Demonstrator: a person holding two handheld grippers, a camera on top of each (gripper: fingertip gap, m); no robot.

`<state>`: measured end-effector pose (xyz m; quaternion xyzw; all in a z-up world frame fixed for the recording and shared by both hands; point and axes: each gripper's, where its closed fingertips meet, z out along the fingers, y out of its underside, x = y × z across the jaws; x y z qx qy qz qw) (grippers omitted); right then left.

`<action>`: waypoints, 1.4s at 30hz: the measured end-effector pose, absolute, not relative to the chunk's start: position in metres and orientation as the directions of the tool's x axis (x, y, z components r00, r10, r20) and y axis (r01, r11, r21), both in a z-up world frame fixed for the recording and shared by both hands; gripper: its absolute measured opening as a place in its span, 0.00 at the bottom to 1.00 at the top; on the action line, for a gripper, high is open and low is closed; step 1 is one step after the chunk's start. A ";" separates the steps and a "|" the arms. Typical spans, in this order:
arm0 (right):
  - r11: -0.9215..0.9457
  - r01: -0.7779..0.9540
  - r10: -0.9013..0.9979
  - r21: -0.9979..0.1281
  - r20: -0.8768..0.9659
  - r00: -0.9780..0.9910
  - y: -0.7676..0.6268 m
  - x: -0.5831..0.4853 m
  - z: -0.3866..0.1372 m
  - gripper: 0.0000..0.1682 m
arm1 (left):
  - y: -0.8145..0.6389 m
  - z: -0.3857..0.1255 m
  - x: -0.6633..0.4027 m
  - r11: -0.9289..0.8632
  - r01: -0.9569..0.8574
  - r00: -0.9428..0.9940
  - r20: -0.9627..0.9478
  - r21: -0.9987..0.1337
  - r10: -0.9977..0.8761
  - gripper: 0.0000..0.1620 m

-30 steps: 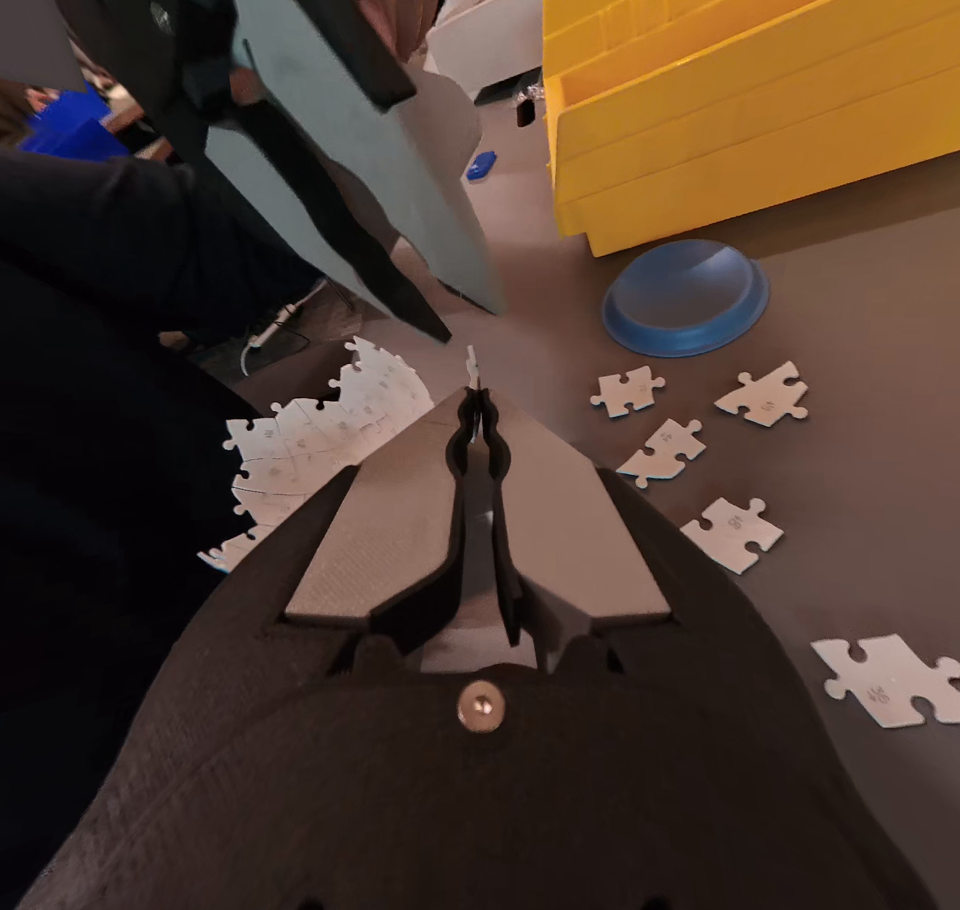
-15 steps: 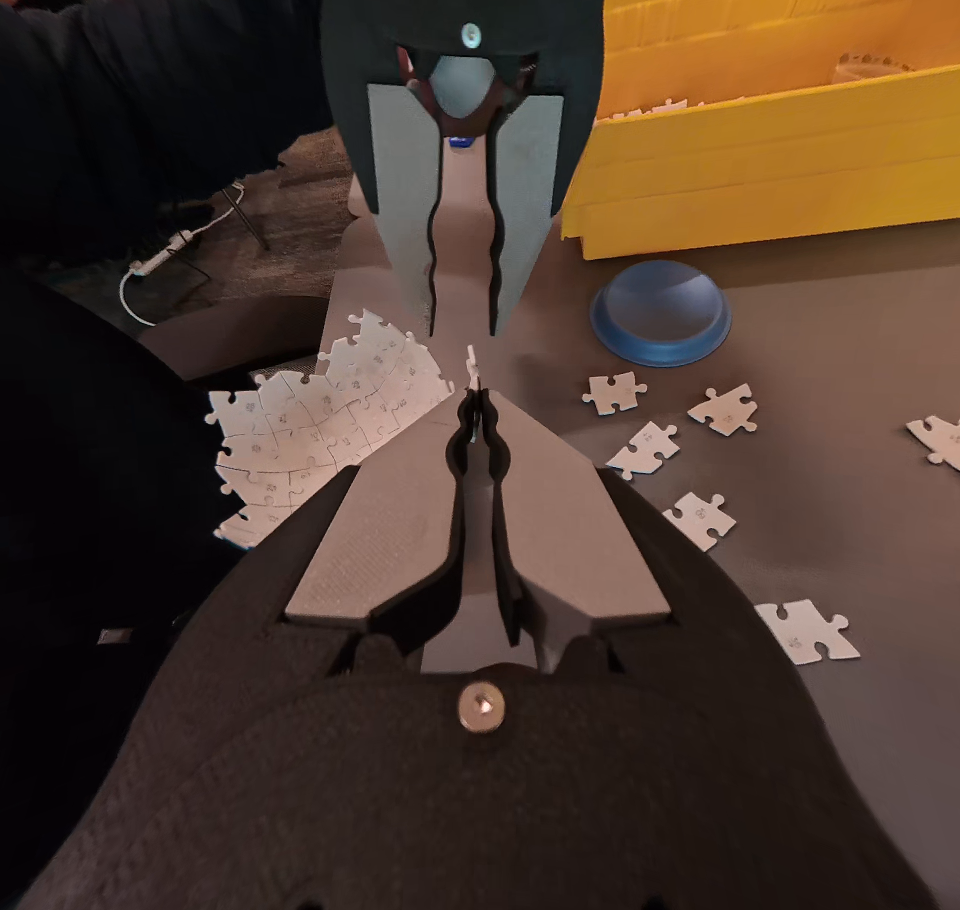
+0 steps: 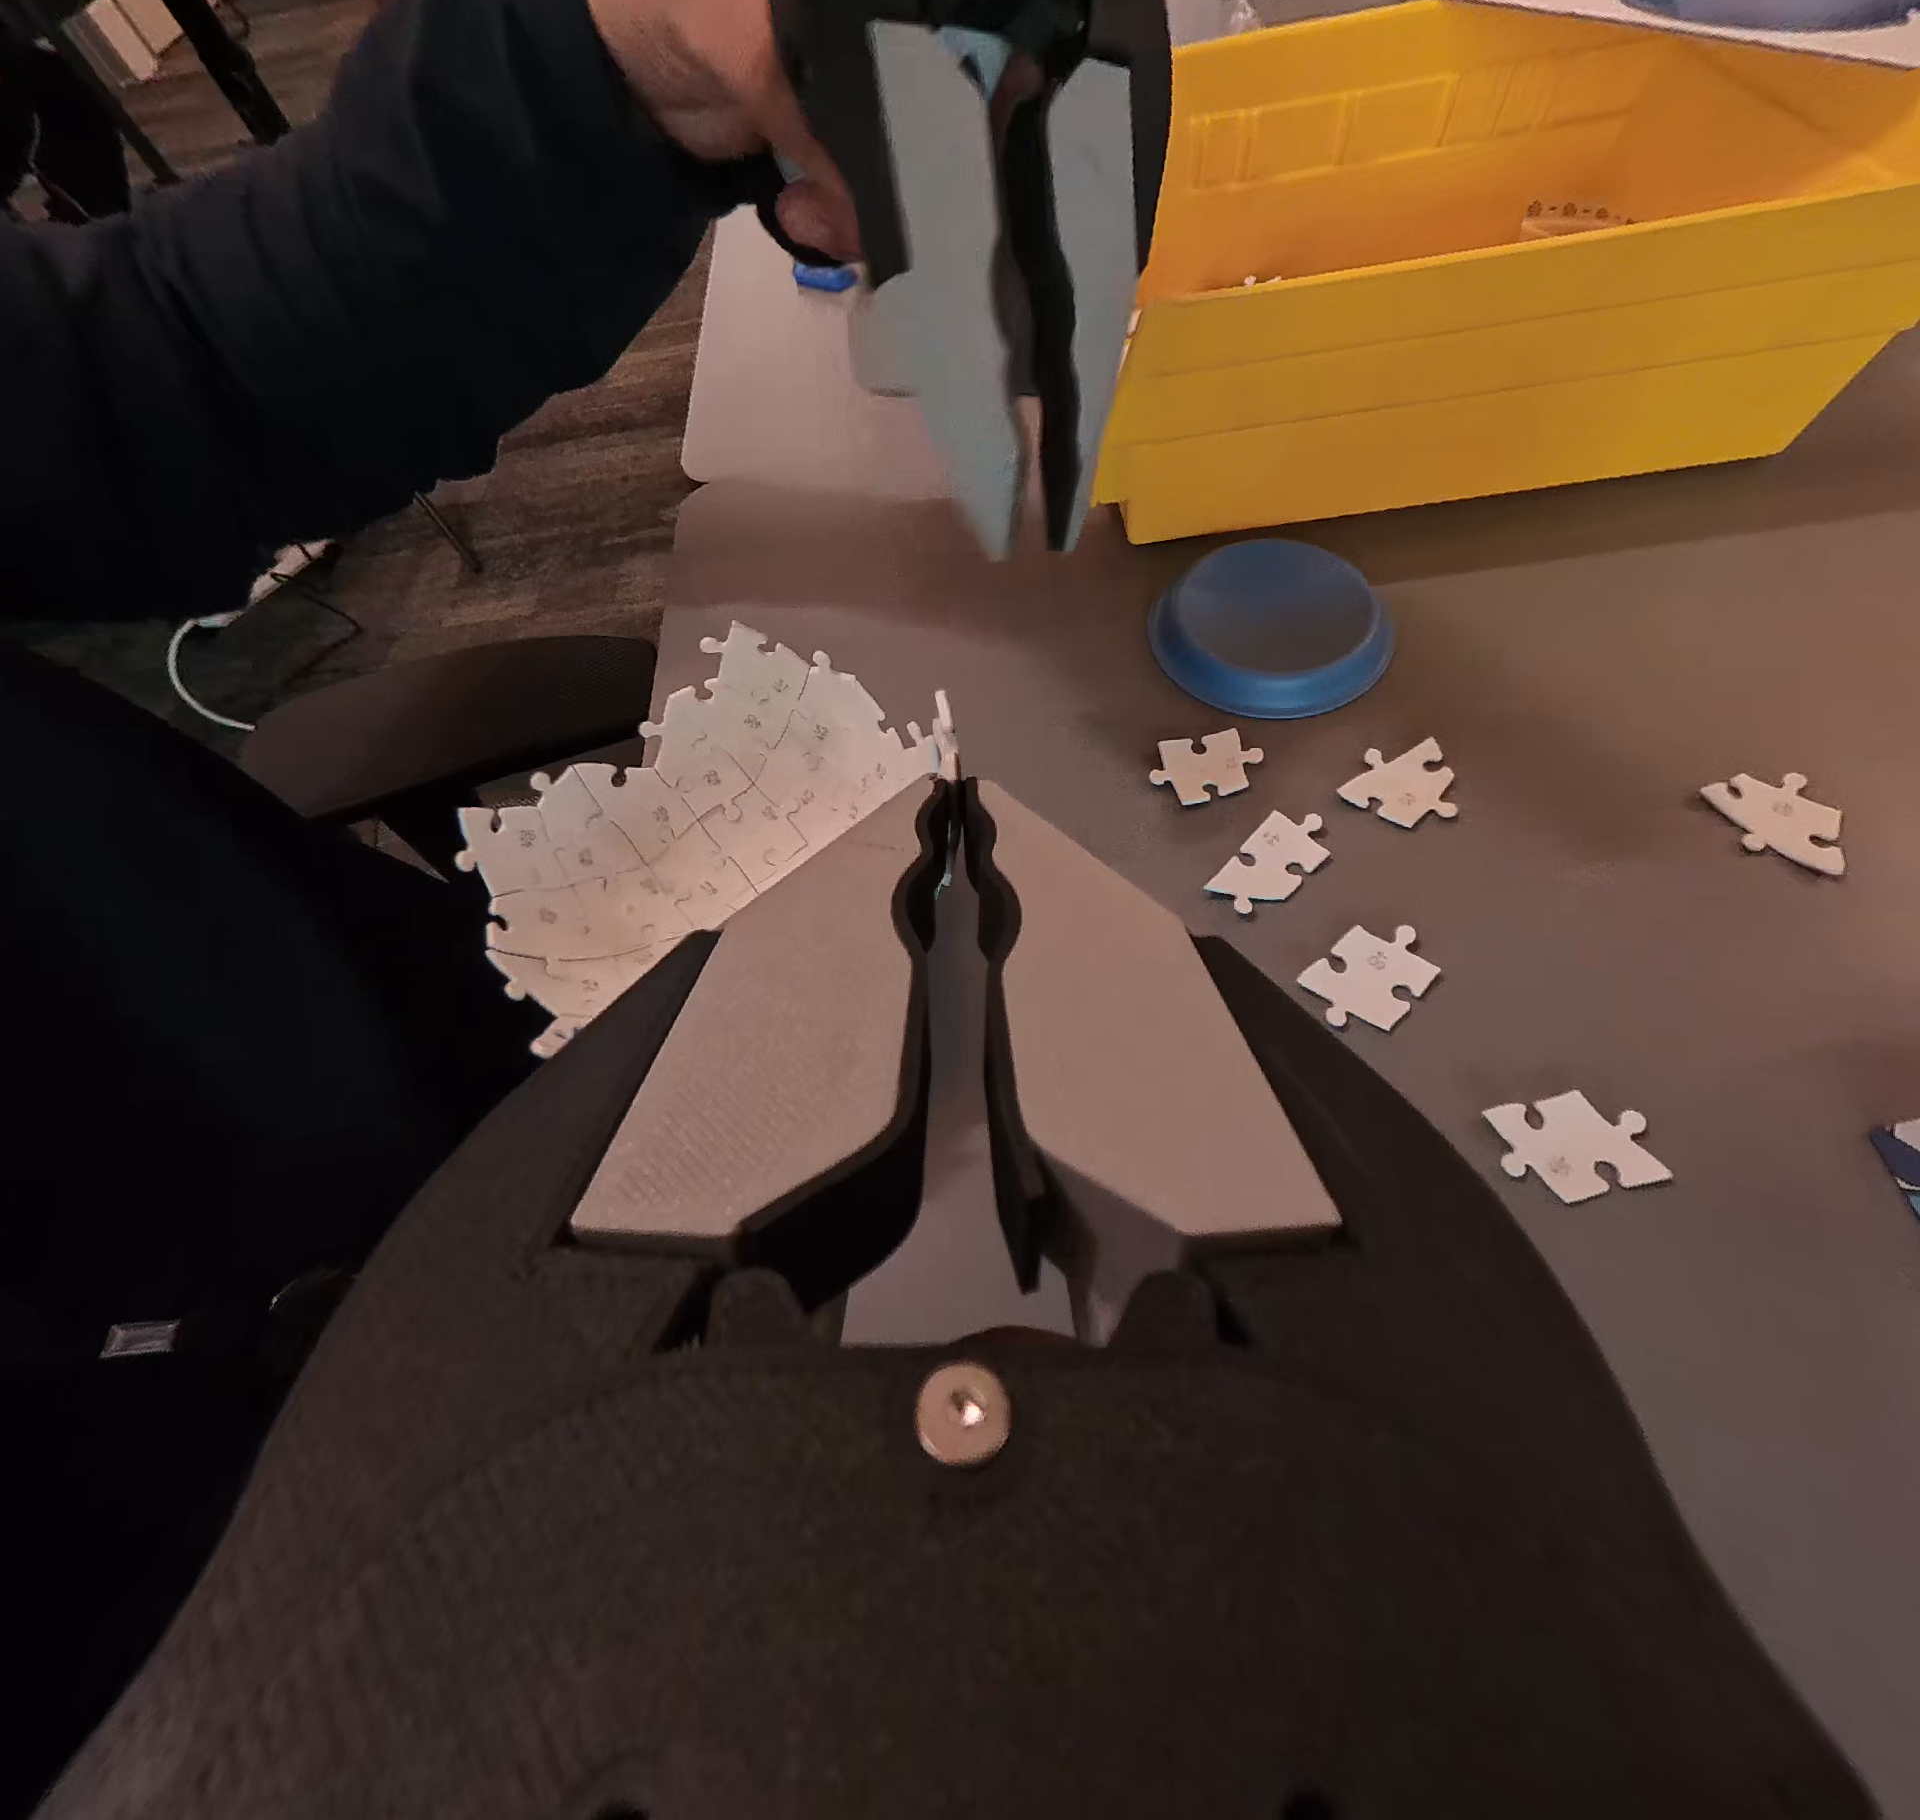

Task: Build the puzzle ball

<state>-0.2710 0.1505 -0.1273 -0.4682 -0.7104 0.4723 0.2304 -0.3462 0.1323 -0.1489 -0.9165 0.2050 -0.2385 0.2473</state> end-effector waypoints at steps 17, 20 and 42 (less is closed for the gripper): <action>0.086 0.311 0.906 -0.947 -0.055 -0.420 0.156 -0.275 -0.111 0.00 | 0.224 -0.065 -0.395 -0.235 -0.081 0.981 -0.036 -0.969 -0.193 0.00; 0.073 0.267 0.911 -0.961 -0.045 -0.410 0.168 -0.281 -0.112 0.00 | 0.234 -0.070 -0.393 -0.210 -0.074 0.978 -0.030 -0.975 -0.208 0.00; 0.004 0.301 0.926 -0.954 -0.110 -0.361 0.211 -0.304 -0.150 0.00 | 0.237 -0.107 -0.398 -0.224 -0.289 0.957 -0.273 -0.931 -0.100 0.00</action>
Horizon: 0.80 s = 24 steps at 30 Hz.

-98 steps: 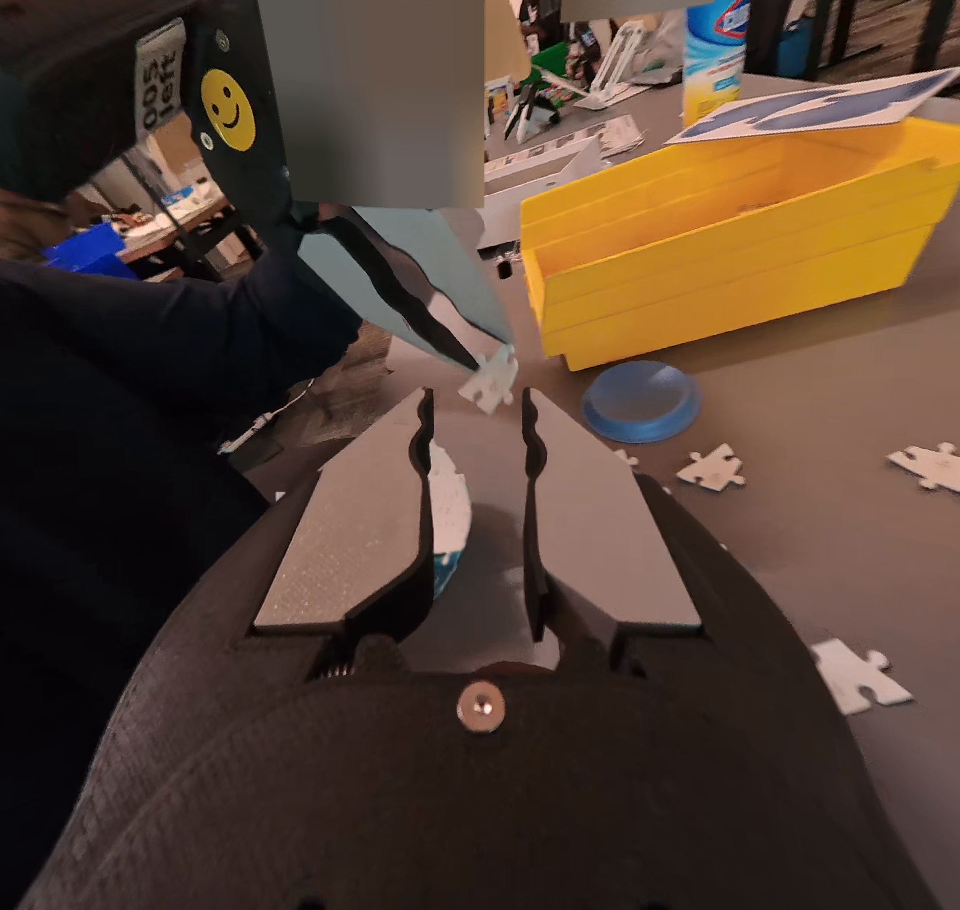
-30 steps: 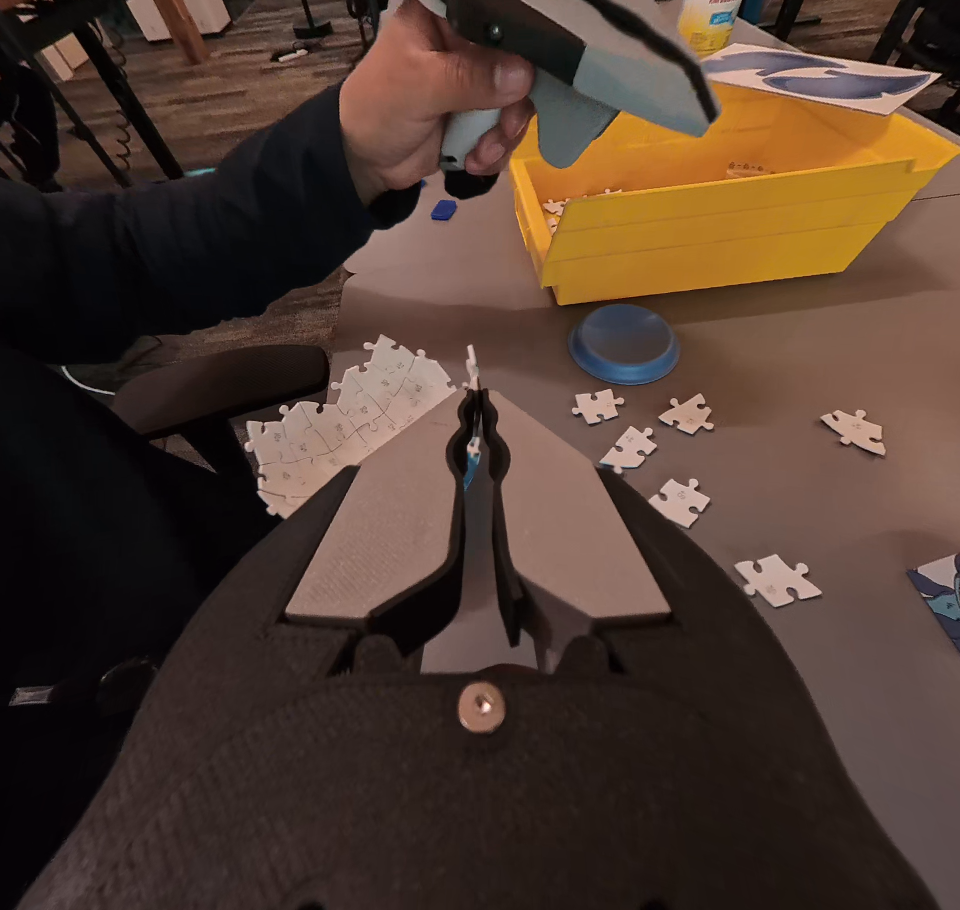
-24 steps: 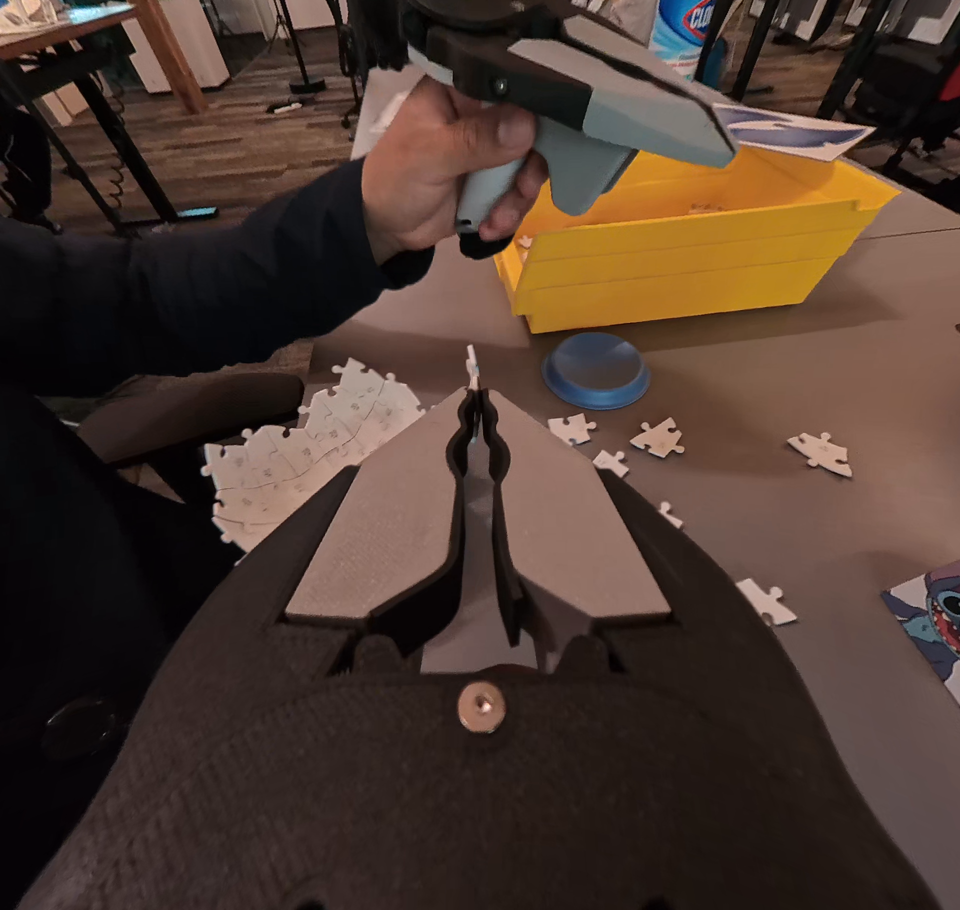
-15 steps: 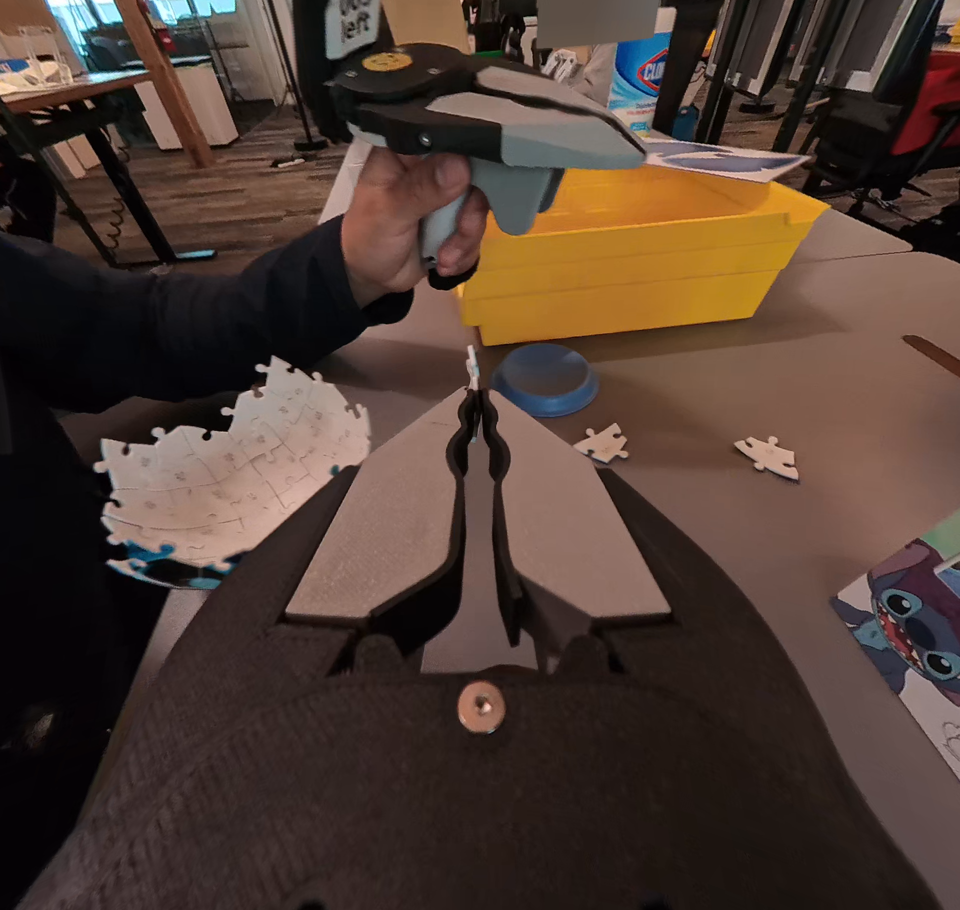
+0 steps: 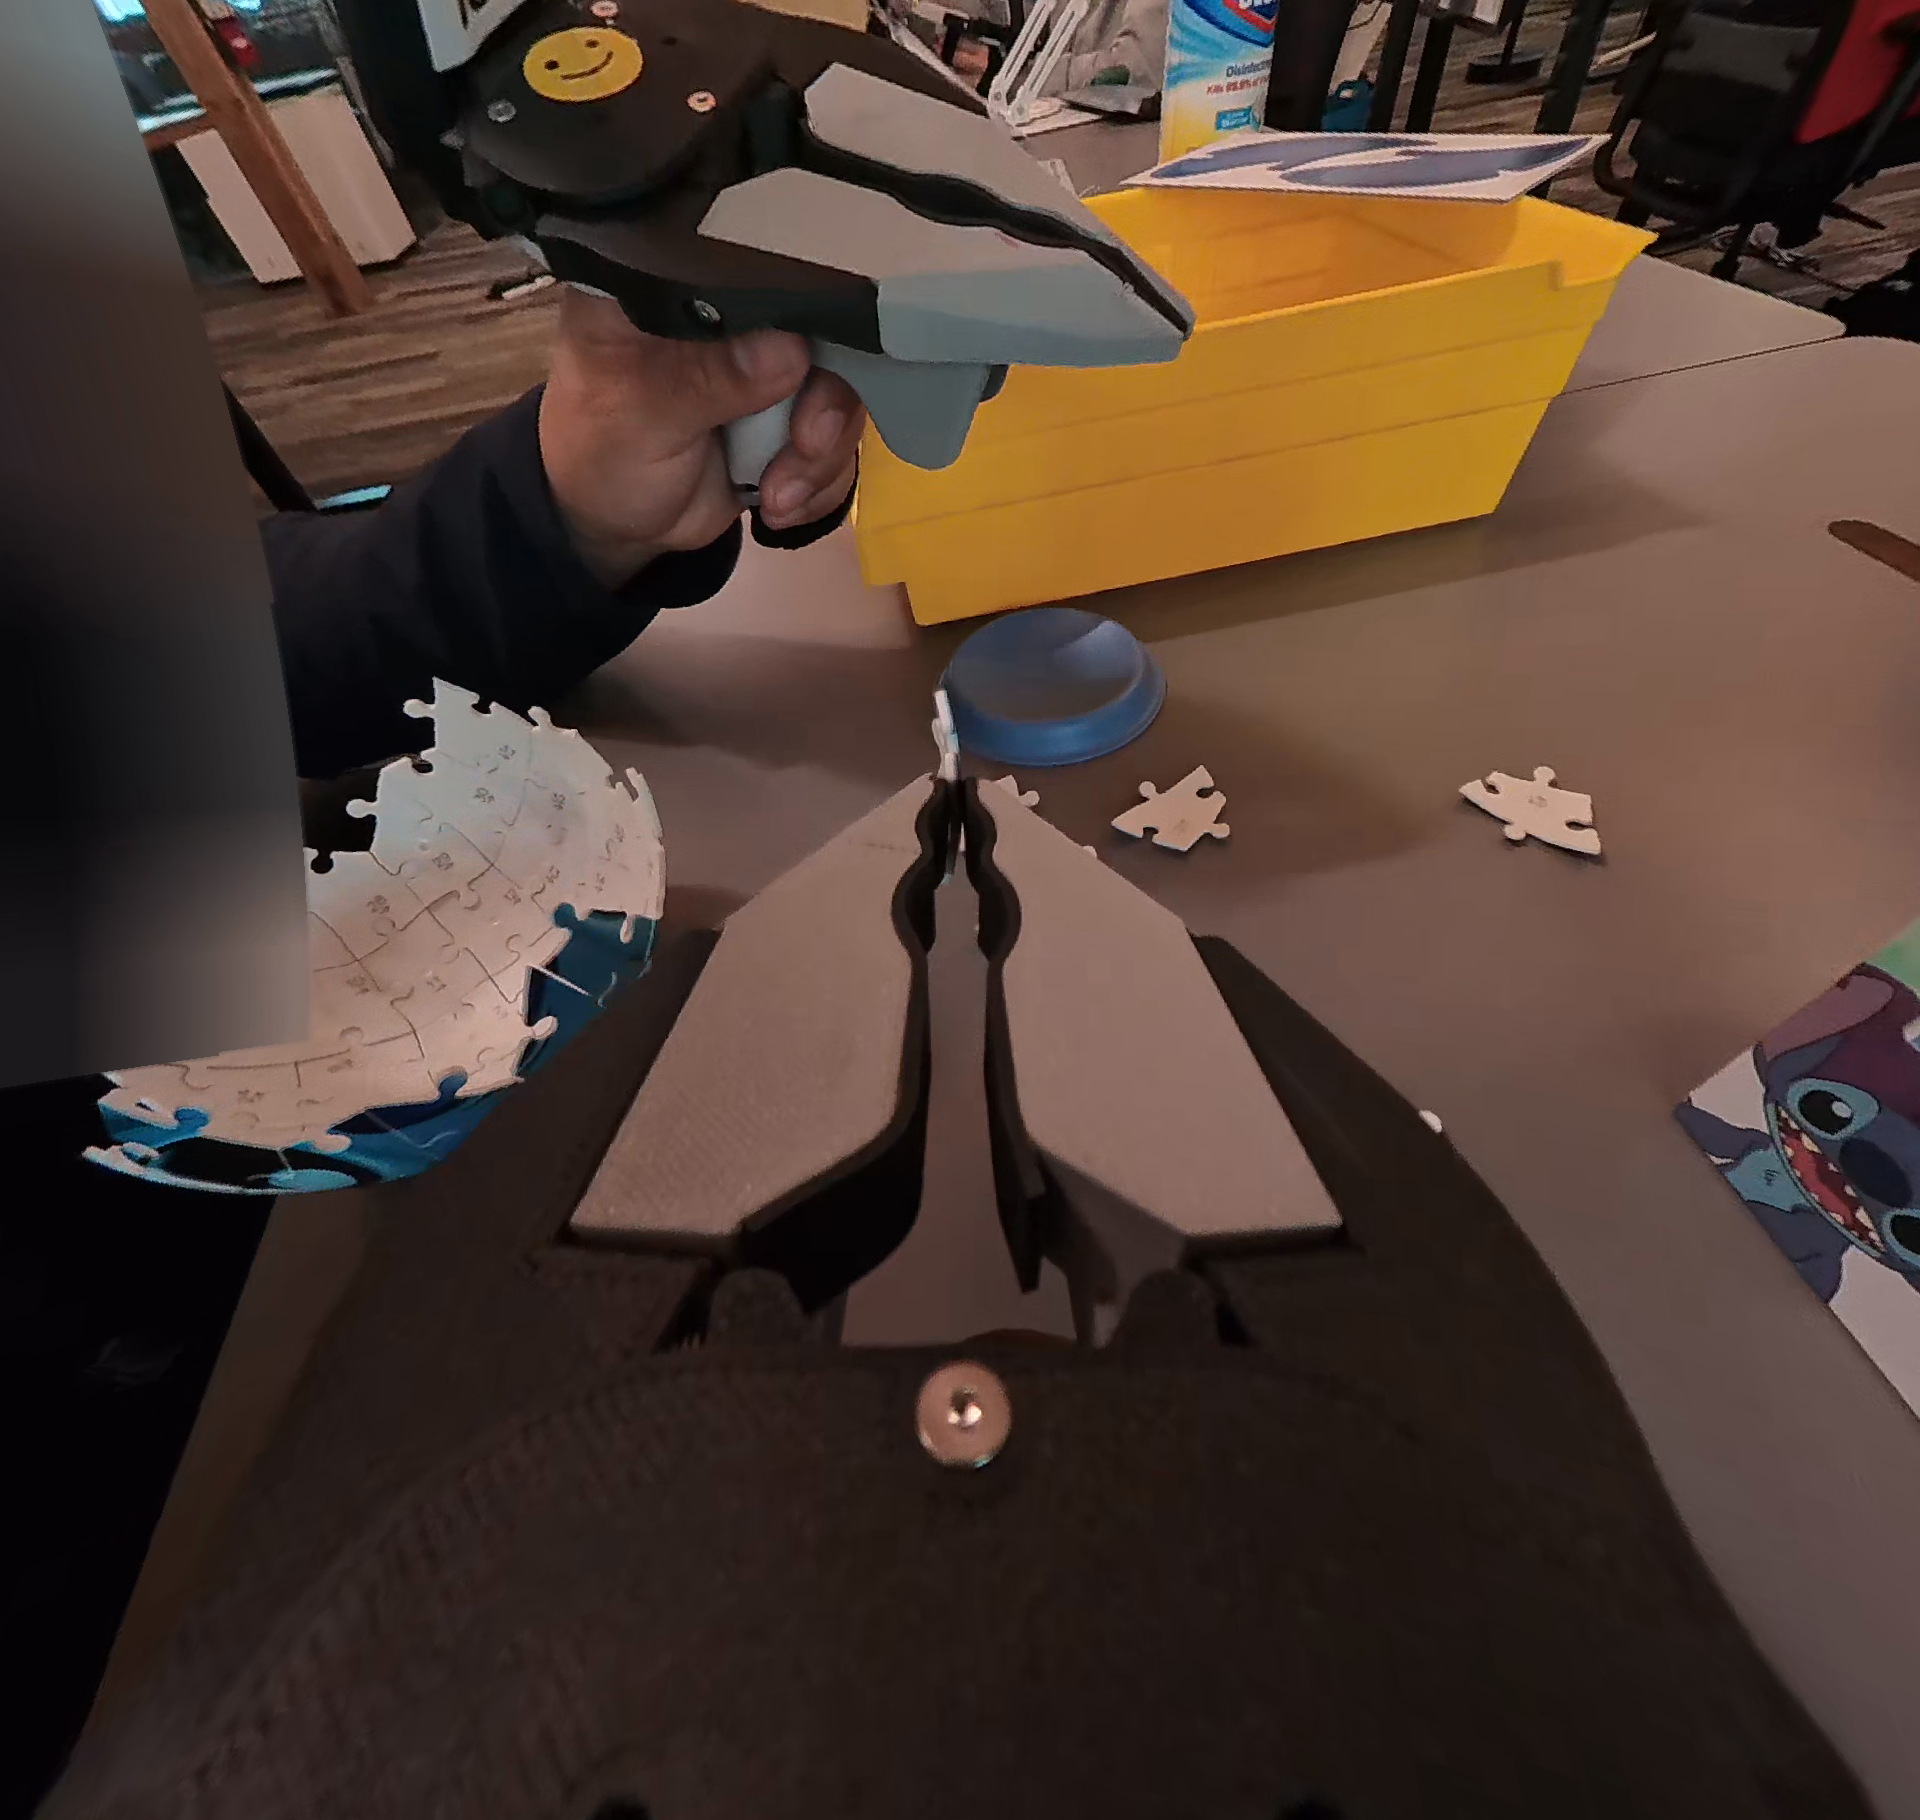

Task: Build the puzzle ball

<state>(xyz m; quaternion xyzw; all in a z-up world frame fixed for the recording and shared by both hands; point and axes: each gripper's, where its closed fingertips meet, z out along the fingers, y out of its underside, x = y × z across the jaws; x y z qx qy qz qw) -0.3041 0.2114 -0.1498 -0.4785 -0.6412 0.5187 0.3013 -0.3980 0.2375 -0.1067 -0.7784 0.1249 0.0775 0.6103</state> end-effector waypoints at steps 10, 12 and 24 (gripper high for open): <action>0.050 0.270 0.929 -0.961 -0.055 -0.367 0.209 -0.299 -0.145 0.00 | 0.230 -0.095 -0.396 -0.153 -0.211 0.975 -0.197 -0.966 -0.102 0.00; 0.056 0.259 0.931 -0.964 -0.044 -0.363 0.211 -0.299 -0.143 0.00 | 0.230 -0.098 -0.398 -0.152 -0.247 0.968 -0.236 -0.957 -0.088 0.00; 0.085 0.318 0.939 -0.944 -0.030 -0.342 0.212 -0.302 -0.151 0.00 | 0.177 -0.098 -0.434 -0.300 -0.181 0.969 -0.222 -0.937 0.110 0.00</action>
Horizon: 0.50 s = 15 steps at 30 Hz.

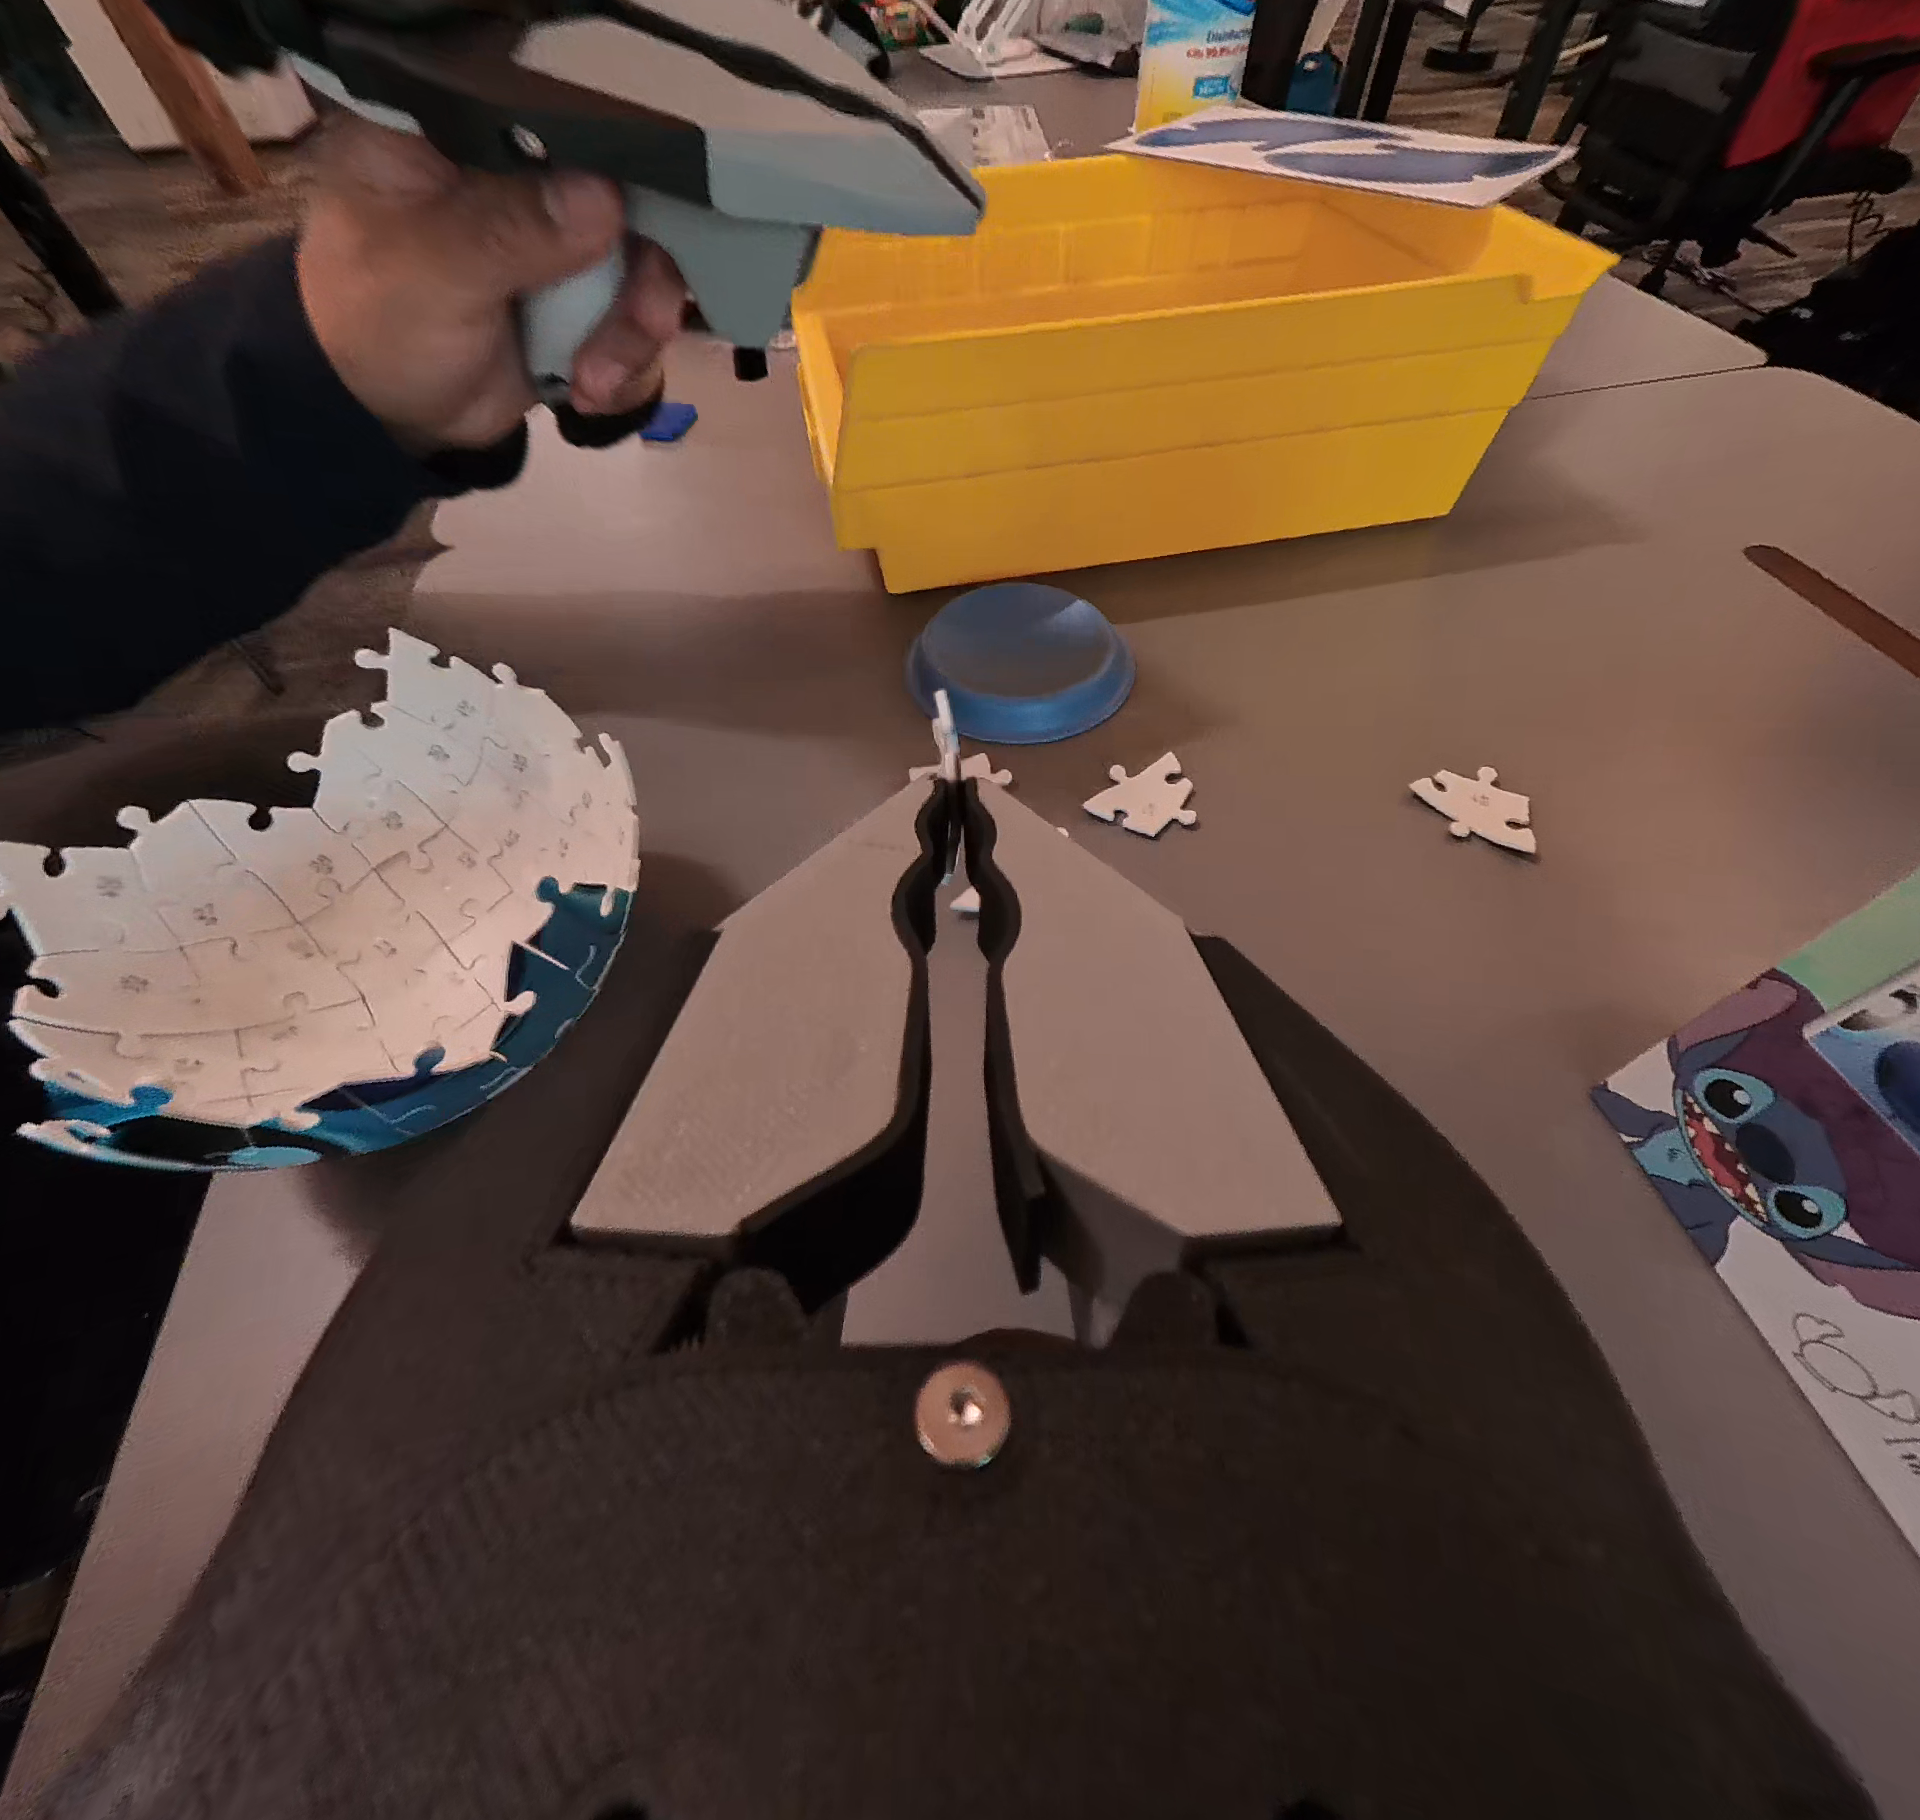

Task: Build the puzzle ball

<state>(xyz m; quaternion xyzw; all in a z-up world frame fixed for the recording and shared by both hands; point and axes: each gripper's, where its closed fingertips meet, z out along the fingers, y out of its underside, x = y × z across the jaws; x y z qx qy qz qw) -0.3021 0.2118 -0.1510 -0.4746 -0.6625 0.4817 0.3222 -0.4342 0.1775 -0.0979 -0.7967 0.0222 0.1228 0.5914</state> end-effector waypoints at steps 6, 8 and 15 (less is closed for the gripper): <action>0.077 0.366 0.942 -0.927 -0.052 -0.330 0.208 -0.302 -0.153 0.00 | 0.158 -0.113 -0.431 -0.425 -0.110 0.975 -0.181 -0.898 0.130 0.00; 0.081 0.379 0.951 -0.922 -0.043 -0.307 0.209 -0.301 -0.153 0.00 | 0.157 -0.118 -0.432 -0.461 -0.082 0.980 -0.155 -0.884 0.124 0.00; 0.118 0.475 0.966 -0.872 -0.009 -0.257 0.210 -0.300 -0.157 0.00 | 0.164 -0.118 -0.449 -0.509 -0.056 0.974 -0.160 -0.859 0.163 0.00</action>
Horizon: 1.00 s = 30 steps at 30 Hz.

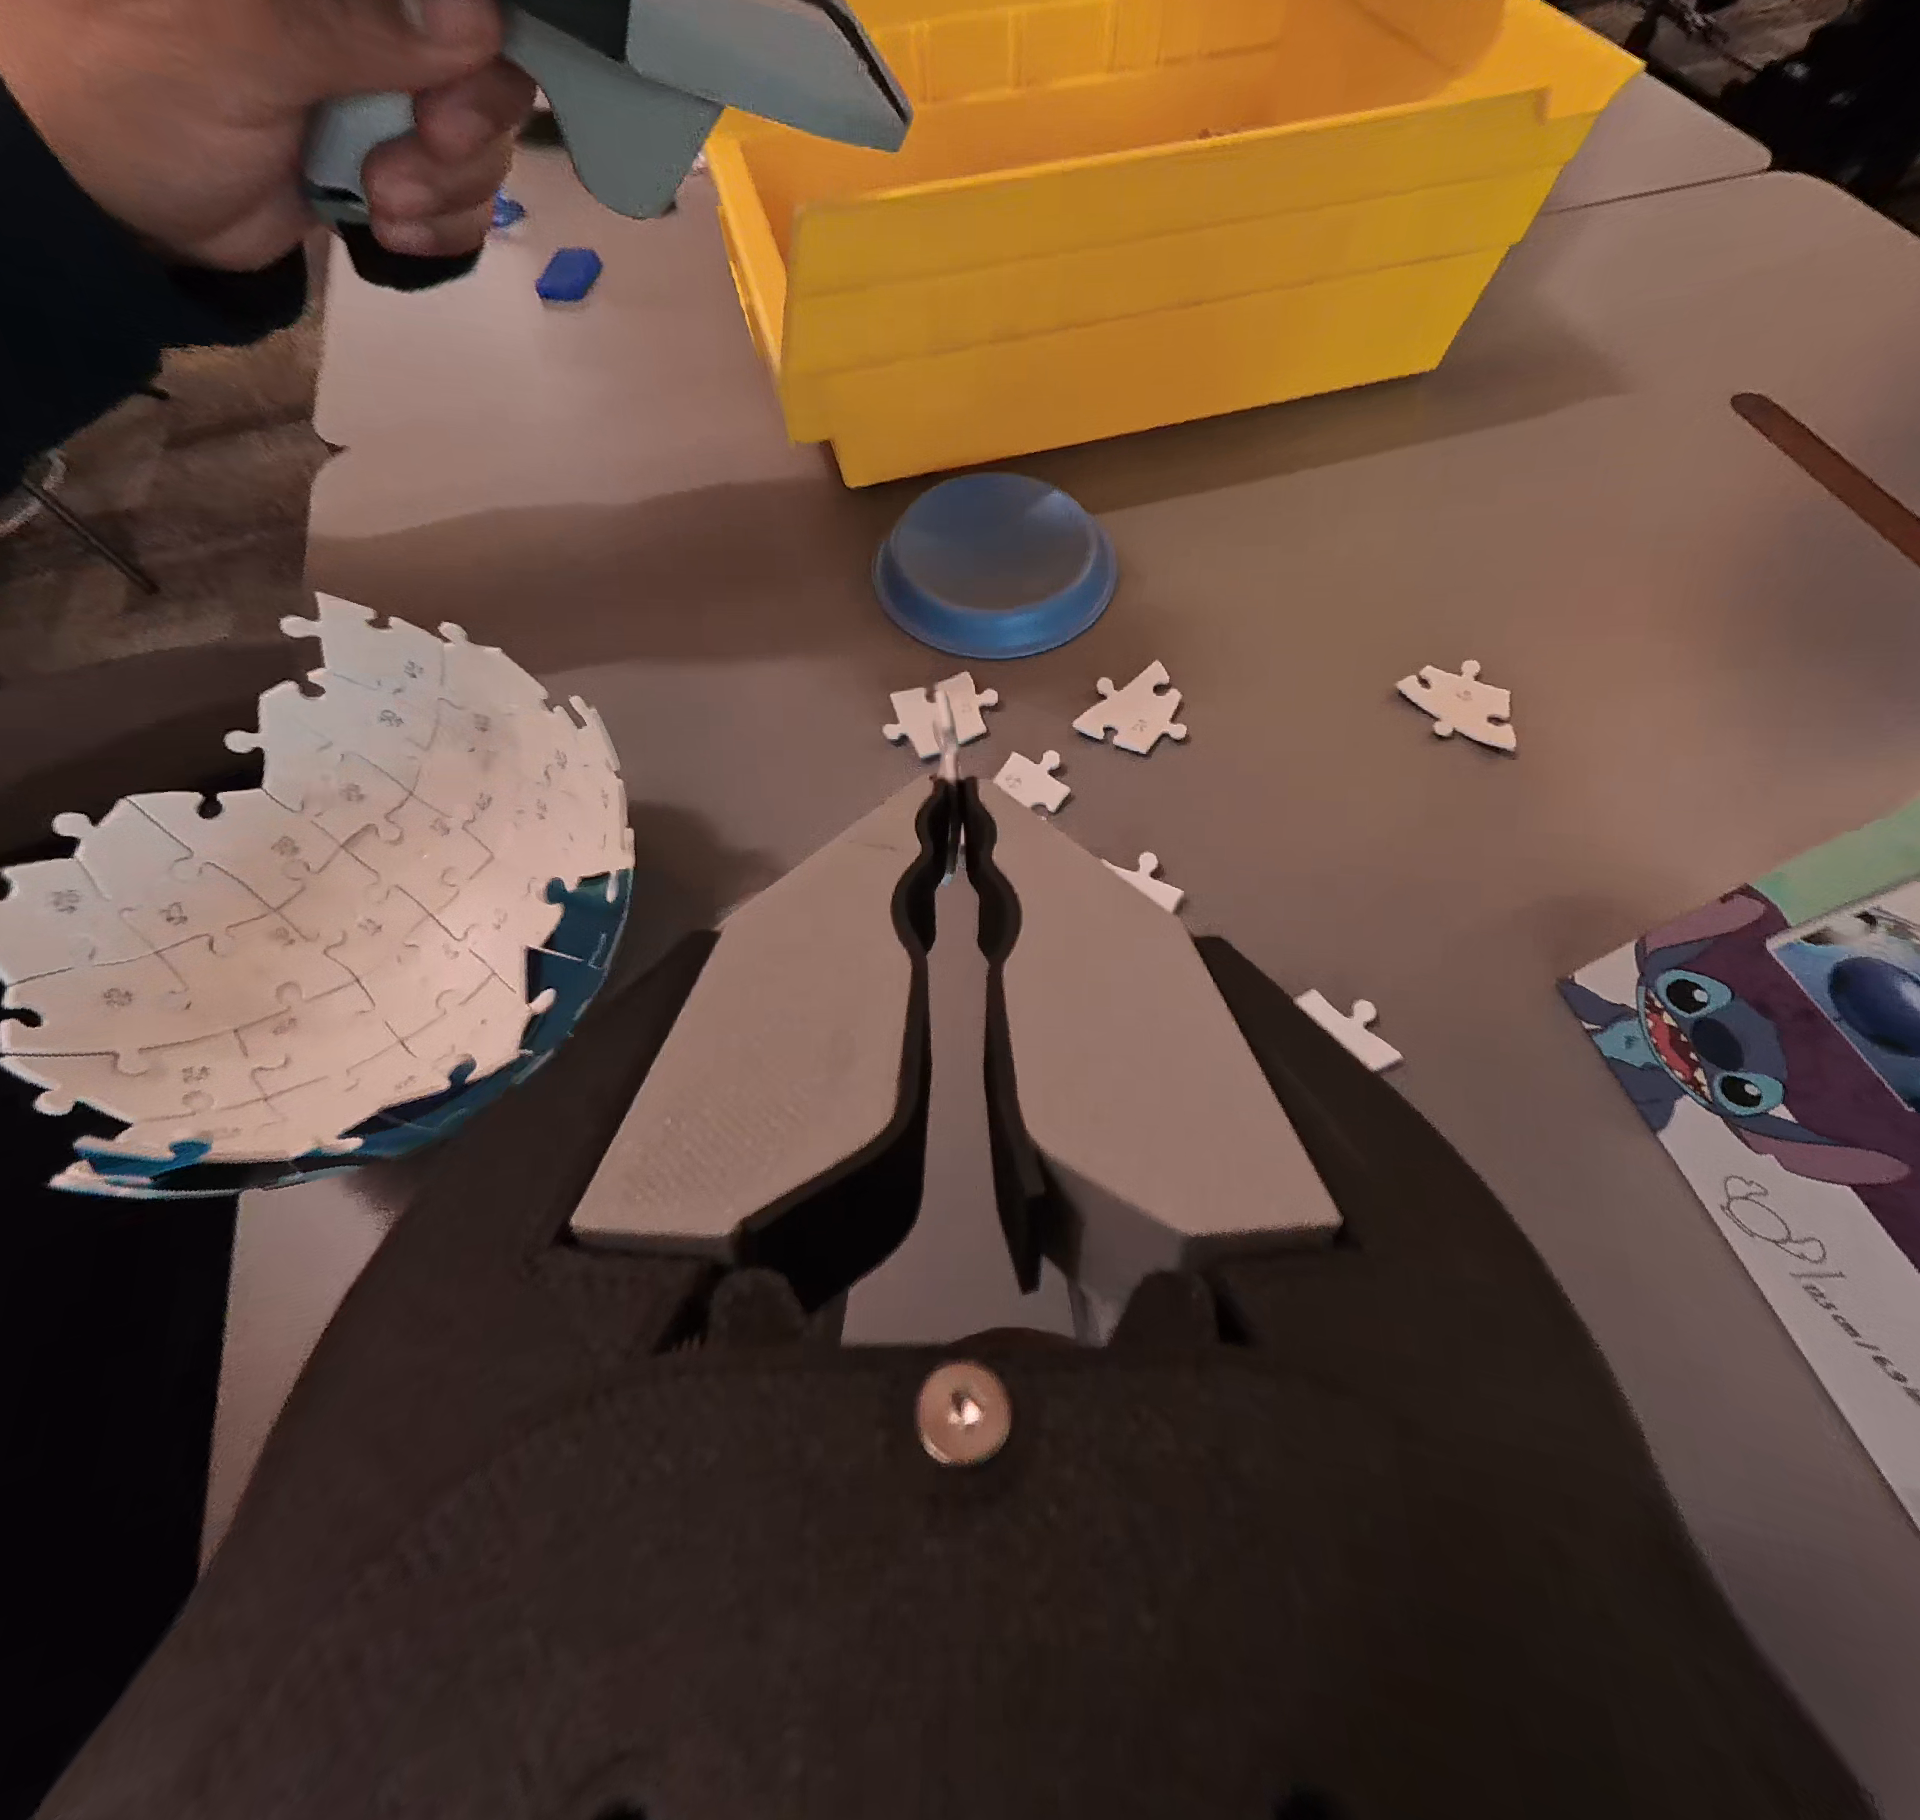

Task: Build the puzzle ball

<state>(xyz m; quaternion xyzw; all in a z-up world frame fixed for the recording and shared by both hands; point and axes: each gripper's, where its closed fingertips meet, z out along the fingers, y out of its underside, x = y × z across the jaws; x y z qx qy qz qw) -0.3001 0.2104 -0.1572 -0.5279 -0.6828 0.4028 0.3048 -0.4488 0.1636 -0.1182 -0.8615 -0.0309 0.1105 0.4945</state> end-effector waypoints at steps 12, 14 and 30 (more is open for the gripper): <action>0.124 0.519 0.978 -0.846 0.016 -0.207 0.219 -0.300 -0.175 0.00 | 0.157 -0.148 -0.454 -0.545 0.036 0.970 -0.101 -0.838 0.219 0.00; 0.120 0.525 0.978 -0.843 0.010 -0.208 0.218 -0.300 -0.175 0.00 | 0.156 -0.152 -0.454 -0.555 0.032 0.971 -0.107 -0.831 0.215 0.00; 0.132 0.534 0.974 -0.835 0.008 -0.229 0.209 -0.294 -0.181 0.00 | 0.147 -0.155 -0.413 -0.648 -0.010 0.996 -0.063 -0.761 0.060 0.09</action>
